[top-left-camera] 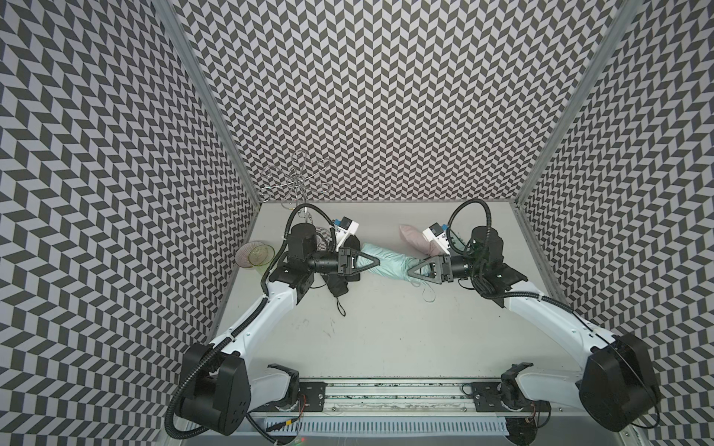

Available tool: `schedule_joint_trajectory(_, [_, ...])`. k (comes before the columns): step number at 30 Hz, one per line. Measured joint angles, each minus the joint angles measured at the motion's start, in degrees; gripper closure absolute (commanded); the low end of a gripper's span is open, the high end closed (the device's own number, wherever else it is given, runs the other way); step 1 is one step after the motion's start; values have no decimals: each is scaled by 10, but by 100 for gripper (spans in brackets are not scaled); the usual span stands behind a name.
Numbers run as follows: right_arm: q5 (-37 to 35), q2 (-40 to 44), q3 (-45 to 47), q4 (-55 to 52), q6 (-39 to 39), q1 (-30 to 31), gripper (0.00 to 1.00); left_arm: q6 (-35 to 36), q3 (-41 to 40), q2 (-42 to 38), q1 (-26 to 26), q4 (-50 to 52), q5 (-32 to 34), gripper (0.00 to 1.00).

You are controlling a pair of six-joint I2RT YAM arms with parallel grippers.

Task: Take umbrellas out of sleeves
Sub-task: Pick up the umbrella from the center of the board, then take out the umbrella from the umbrella sleeve.

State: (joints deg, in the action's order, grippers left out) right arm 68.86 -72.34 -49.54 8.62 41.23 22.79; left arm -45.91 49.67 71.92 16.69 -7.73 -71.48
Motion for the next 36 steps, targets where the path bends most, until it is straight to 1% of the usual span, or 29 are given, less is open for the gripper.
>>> schedule_joint_trajectory(3, [-14, 23, 0, -24, -5, -35, 9, -4, 0, 12, -7, -8, -4, 100])
schedule_joint_trajectory(6, [-27, 56, 7, -36, -5, -73, 13, -18, -1, 20, -10, -29, -9, 100])
schedule_joint_trajectory(9, [-31, 86, 25, -38, 2, -96, 22, -36, -1, 27, -11, -55, -15, 100])
schedule_joint_trajectory(10, [-30, 94, 33, -39, 3, -97, 28, -40, -1, 28, -11, -61, -16, 100])
schedule_joint_trajectory(12, [-28, 101, 46, -39, 8, -97, 34, -47, -1, 30, -11, -70, -18, 100])
schedule_joint_trajectory(14, [-25, 102, 58, -38, 13, -97, 43, -52, -1, 31, -11, -75, -19, 100])
schedule_joint_trajectory(18, [-21, 101, 70, -38, 23, -96, 54, -58, -1, 31, -11, -82, -20, 100])
schedule_joint_trajectory(23, [-19, 98, 70, -24, 27, -89, 54, -63, -1, 32, -10, -86, -20, 100])
schedule_joint_trajectory(31, [-23, 92, 68, -21, 28, -64, 53, -65, -1, 46, -9, -88, -21, 100])
schedule_joint_trajectory(34, [-25, 90, 68, -16, 29, -57, 55, -65, -1, 46, -9, -88, -22, 100])
schedule_joint_trajectory(36, [-27, 85, 67, -12, 30, -52, 58, -65, -1, 46, -9, -88, -22, 100])
